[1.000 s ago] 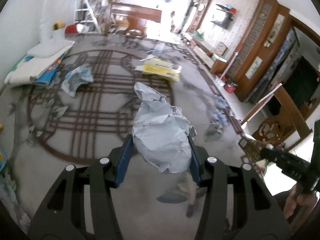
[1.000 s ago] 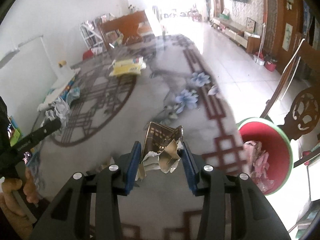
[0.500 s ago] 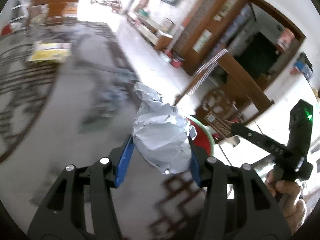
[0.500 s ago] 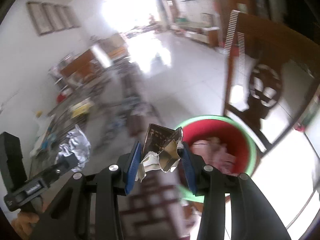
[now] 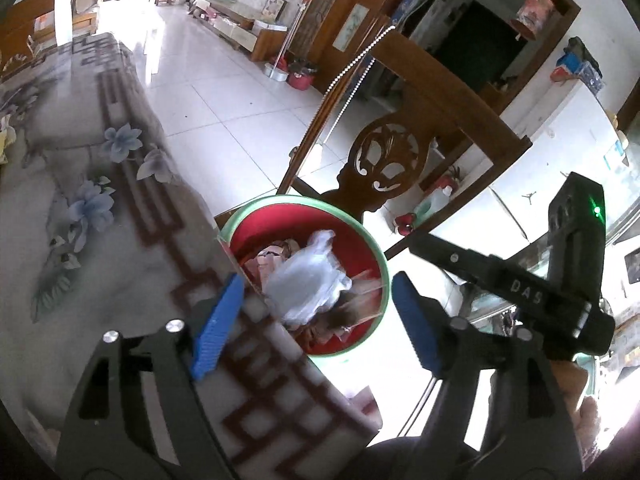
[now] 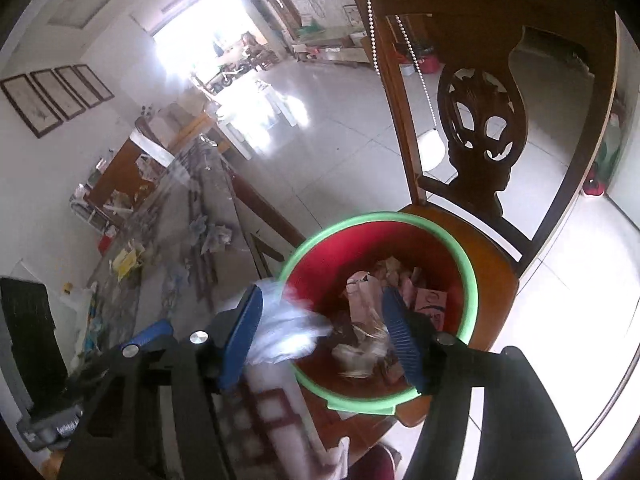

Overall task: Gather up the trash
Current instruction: 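Open the right tool over the bin while the left tool releases the paper wad, then grasp the blue-and-white crumpled wrapper on the table with the left tool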

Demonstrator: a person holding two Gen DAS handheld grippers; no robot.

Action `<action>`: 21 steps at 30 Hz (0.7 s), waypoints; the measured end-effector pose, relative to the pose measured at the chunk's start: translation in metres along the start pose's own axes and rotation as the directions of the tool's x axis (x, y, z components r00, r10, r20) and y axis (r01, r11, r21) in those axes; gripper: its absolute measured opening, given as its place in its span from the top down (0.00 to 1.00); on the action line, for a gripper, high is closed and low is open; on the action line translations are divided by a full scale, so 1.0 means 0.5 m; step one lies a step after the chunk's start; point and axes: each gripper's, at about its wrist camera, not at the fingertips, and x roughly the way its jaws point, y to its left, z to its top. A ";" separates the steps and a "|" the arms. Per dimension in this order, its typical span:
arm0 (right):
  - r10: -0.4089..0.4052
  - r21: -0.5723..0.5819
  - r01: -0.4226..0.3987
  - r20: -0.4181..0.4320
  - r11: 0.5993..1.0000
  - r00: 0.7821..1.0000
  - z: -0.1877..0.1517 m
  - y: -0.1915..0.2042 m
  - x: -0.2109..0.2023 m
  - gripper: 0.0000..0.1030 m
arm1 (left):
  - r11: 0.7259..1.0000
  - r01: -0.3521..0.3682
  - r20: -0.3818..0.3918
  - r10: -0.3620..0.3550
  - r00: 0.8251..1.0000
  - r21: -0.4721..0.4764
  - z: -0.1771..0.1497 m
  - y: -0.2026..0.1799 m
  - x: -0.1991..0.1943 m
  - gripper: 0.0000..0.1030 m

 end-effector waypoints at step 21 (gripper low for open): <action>0.131 -0.297 -0.148 -0.078 0.943 0.988 -0.090 0.331 0.053 0.33 | 0.650 -0.666 0.002 0.716 0.698 -0.366 -0.070 0.646 -0.412 0.24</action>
